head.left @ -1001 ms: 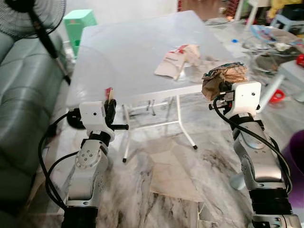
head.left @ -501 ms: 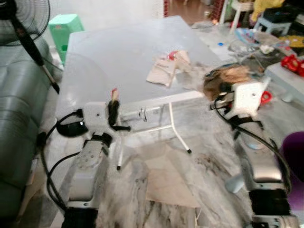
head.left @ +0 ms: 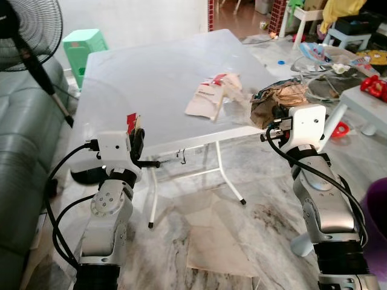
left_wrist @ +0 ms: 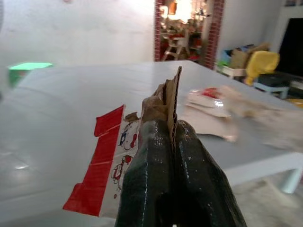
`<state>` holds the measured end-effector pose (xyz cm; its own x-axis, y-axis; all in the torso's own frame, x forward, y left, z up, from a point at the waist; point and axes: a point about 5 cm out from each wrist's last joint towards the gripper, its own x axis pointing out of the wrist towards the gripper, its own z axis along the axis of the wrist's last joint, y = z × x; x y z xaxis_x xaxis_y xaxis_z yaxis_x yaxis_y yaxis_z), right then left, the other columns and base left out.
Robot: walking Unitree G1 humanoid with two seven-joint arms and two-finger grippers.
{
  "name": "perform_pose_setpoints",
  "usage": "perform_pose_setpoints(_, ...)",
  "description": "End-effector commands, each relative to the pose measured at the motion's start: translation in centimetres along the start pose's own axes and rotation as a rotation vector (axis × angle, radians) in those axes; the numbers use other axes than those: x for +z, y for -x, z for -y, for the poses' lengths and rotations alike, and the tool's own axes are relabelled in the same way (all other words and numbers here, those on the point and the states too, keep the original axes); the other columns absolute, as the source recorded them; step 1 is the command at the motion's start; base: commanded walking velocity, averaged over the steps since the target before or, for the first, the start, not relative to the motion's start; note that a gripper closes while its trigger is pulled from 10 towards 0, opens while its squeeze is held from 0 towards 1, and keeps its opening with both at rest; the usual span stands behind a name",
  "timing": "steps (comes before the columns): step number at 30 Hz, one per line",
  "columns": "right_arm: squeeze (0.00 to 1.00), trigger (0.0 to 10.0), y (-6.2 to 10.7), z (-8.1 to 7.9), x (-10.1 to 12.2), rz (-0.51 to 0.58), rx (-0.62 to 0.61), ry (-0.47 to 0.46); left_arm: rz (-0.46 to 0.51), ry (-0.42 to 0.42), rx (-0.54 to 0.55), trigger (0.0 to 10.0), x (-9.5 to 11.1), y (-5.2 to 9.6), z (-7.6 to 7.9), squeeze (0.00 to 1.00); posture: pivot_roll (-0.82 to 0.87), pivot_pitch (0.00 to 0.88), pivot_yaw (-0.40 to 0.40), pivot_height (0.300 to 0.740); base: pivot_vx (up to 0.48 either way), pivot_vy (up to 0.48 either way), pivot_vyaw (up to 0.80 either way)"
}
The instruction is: Picking trash to rubbish bin
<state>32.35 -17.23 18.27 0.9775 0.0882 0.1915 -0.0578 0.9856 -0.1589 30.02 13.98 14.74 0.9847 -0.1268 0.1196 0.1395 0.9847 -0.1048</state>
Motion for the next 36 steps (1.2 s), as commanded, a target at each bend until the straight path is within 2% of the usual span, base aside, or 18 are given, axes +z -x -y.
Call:
perform_pose_setpoints(1, 0.0, 10.0, -0.15, 0.1, 0.46, 0.018, -0.007, -0.008, 0.002, -0.012, -0.018, 0.0, 0.19, -0.09, 0.04, 0.0, -0.04, 0.058, 0.07, 0.74, 0.394, 0.0, 0.0)
perform_pose_setpoints(16, 0.0, 10.0, -0.22, 0.12, 0.46, 0.019, -0.009, -0.009, 0.005, -0.009, -0.01, 0.0, 0.21, -0.12, -0.09, 0.0, -0.04, 0.053, 0.071, 0.74, 0.375, 0.0, 0.0)
perform_pose_setpoints(26, 0.0, 10.0, -0.23, 0.1, 0.36, 0.01, -0.011, -0.015, 0.008, 0.013, -0.005, 0.0, 0.22, -0.08, -0.17, 0.0, -0.04, 0.055, 0.072, 0.74, 0.0, 0.0, 0.0)
perform_pose_setpoints(36, 0.0, 10.0, -0.18, 0.15, 0.23, 0.002, -0.016, -0.017, 0.007, 0.027, -0.003, 0.0, 0.31, -0.17, -0.18, 0.0, -0.04, 0.059, 0.074, 0.74, 0.0, 0.0, -0.77)
